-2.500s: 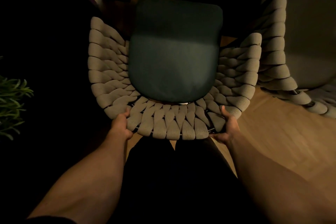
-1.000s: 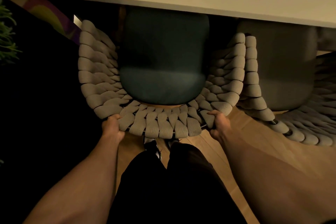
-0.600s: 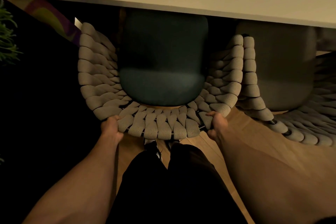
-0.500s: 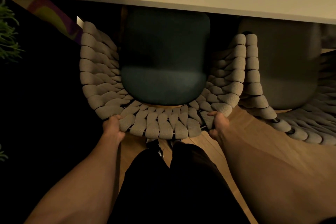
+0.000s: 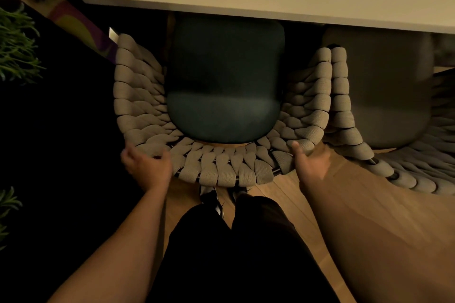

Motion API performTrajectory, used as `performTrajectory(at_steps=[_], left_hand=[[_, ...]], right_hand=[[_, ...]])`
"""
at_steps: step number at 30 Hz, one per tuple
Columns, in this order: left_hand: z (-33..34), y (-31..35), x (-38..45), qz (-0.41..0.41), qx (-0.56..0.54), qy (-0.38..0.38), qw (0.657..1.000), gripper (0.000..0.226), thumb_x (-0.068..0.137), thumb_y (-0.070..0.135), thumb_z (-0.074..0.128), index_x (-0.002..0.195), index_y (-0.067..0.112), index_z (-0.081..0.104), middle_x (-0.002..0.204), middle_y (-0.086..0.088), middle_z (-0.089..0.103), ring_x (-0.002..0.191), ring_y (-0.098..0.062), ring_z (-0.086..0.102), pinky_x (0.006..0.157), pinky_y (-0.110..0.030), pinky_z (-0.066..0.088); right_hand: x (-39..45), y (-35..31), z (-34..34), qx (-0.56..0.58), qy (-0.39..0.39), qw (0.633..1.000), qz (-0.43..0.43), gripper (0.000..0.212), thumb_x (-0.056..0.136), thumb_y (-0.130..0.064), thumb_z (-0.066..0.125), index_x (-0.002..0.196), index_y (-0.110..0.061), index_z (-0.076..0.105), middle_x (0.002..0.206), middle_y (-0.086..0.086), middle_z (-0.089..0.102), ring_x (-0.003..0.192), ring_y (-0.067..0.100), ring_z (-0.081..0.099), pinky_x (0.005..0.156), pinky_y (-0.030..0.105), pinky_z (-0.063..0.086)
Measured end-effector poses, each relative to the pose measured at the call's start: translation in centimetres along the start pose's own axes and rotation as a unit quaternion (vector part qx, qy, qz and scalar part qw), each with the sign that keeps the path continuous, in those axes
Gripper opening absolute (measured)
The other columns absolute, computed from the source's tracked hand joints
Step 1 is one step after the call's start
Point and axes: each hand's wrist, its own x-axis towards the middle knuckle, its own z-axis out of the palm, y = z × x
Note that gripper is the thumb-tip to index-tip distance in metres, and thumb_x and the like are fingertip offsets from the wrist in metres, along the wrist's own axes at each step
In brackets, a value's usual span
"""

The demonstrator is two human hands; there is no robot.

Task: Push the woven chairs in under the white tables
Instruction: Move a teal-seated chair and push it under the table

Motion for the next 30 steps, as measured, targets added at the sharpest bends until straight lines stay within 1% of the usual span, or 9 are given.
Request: performTrajectory(at_steps=[1, 2, 4, 6, 8, 9, 13, 20, 30], left_hand=[[-0.2, 0.4, -0.8, 0.116, 0.057, -0.021, 0.991, 0.095, 0.084, 0.035, 0.076, 0.158, 0.021, 0.018, 0.16, -0.015, 0.024, 0.143, -0.035, 0.03, 0.111, -0.051, 0.039], [-0.1, 0.9, -1.7, 0.214, 0.1, -0.089, 0.968, 0.096, 0.081, 0.042, 0.077, 0.157, 0.023, 0.021, 0.158, -0.013, 0.028, 0.143, -0.033, 0.03, 0.112, -0.052, 0.037], [0.8, 1.7, -3.0, 0.349, 0.235, -0.261, 0.869, 0.1, 0.076, 0.062, 0.074, 0.156, 0.028, 0.023, 0.155, -0.007, 0.034, 0.143, -0.029, 0.029, 0.119, -0.052, 0.026], [2.0, 1.9, -4.2, 0.423, 0.375, -0.339, 0.752, 0.101, 0.075, 0.071, 0.067, 0.155, 0.032, 0.021, 0.154, -0.006, 0.036, 0.144, -0.029, 0.028, 0.123, -0.052, 0.013], [3.1, 1.6, -4.6, 0.424, 0.442, -0.34, 0.714, 0.087, 0.081, 0.06, 0.067, 0.153, 0.037, 0.025, 0.149, -0.006, 0.044, 0.139, -0.03, 0.037, 0.122, -0.053, 0.014], [3.5, 1.5, -4.6, 0.417, 0.455, -0.329, 0.714, 0.077, 0.085, 0.052, 0.066, 0.151, 0.04, 0.029, 0.144, -0.005, 0.049, 0.134, -0.03, 0.043, 0.12, -0.052, 0.019], [3.7, 1.7, -4.3, 0.403, 0.479, -0.319, 0.712, 0.062, 0.088, 0.038, 0.061, 0.145, 0.045, 0.037, 0.137, 0.0, 0.057, 0.124, -0.03, 0.05, 0.104, -0.049, 0.036], [3.6, 2.1, -3.4, 0.388, 0.477, -0.317, 0.722, 0.065, 0.089, 0.039, 0.062, 0.148, 0.048, 0.034, 0.14, 0.002, 0.056, 0.127, -0.029, 0.049, 0.101, -0.047, 0.036], [4.4, 2.7, -3.2, 0.39, 0.468, -0.306, 0.732, 0.062, 0.093, 0.031, 0.06, 0.147, 0.049, 0.035, 0.138, 0.002, 0.057, 0.125, -0.029, 0.05, 0.101, -0.048, 0.036]], right_hand=[[-0.1, 0.4, -0.4, -0.074, 0.033, 0.988, -0.132, 0.088, 0.084, -0.045, 0.076, 0.152, -0.013, 0.03, 0.148, 0.013, 0.04, 0.138, 0.03, 0.038, 0.112, 0.049, 0.037], [-0.5, 0.3, -0.7, -0.144, 0.031, 0.955, -0.259, 0.084, 0.083, -0.048, 0.076, 0.149, -0.014, 0.035, 0.147, 0.011, 0.041, 0.138, 0.028, 0.036, 0.113, 0.047, 0.036], [-1.2, 0.1, -0.2, -0.303, -0.082, 0.847, -0.428, 0.078, 0.079, -0.059, 0.072, 0.141, -0.021, 0.045, 0.14, 0.005, 0.048, 0.133, 0.023, 0.04, 0.112, 0.047, 0.034], [-1.9, 0.1, 1.2, -0.491, -0.229, 0.715, -0.441, 0.083, 0.078, -0.071, 0.063, 0.146, -0.028, 0.042, 0.146, 0.001, 0.047, 0.14, 0.022, 0.037, 0.12, 0.059, 0.016], [-2.0, 0.4, 2.2, -0.607, -0.285, 0.602, -0.433, 0.08, 0.081, -0.074, 0.056, 0.148, -0.036, 0.036, 0.151, -0.003, 0.046, 0.145, 0.022, 0.034, 0.119, 0.066, 0.0], [-1.8, 0.5, 2.5, -0.632, -0.288, 0.575, -0.432, 0.075, 0.083, -0.072, 0.056, 0.147, -0.038, 0.036, 0.148, -0.006, 0.049, 0.143, 0.022, 0.037, 0.116, 0.067, -0.001], [-1.6, 0.1, 2.9, -0.653, -0.291, 0.552, -0.43, 0.067, 0.087, -0.068, 0.056, 0.145, -0.041, 0.038, 0.145, -0.01, 0.053, 0.137, 0.022, 0.045, 0.113, 0.069, 0.003], [-1.6, -0.7, 3.5, -0.656, -0.282, 0.537, -0.448, 0.065, 0.088, -0.068, 0.055, 0.144, -0.041, 0.037, 0.14, -0.01, 0.057, 0.13, 0.022, 0.052, 0.11, 0.063, 0.014], [-0.9, -1.5, 3.6, -0.661, -0.281, 0.549, -0.427, 0.065, 0.087, -0.067, 0.058, 0.143, -0.04, 0.038, 0.139, -0.01, 0.057, 0.129, 0.022, 0.052, 0.108, 0.061, 0.022]])
